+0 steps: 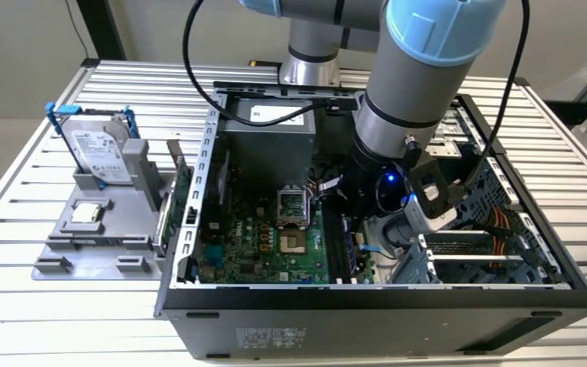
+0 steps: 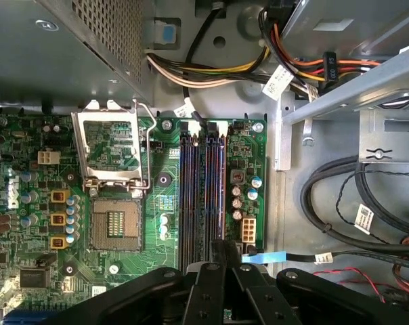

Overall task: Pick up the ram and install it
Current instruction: 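Insert the ram into the slot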

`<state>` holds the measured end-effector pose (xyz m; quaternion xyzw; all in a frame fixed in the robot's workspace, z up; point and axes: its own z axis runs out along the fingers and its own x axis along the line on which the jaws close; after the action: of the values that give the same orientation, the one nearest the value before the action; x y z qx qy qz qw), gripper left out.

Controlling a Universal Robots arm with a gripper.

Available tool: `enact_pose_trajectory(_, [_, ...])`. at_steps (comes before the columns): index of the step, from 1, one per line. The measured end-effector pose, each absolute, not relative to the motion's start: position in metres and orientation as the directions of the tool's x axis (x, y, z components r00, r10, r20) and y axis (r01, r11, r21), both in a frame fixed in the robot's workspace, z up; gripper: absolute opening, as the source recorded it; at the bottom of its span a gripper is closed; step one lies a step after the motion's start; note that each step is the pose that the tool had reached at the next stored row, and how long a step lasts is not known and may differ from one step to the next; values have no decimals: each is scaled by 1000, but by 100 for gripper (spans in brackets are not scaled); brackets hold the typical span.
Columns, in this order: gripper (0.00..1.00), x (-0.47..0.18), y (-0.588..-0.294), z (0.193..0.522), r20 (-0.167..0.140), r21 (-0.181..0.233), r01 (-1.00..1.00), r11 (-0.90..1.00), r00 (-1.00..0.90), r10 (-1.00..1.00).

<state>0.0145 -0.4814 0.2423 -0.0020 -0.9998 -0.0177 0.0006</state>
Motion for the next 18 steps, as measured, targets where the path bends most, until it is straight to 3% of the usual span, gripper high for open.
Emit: enact_pose_trajectory(18, [0,15,-481,242,1,39,-9,999,-1000,-9])
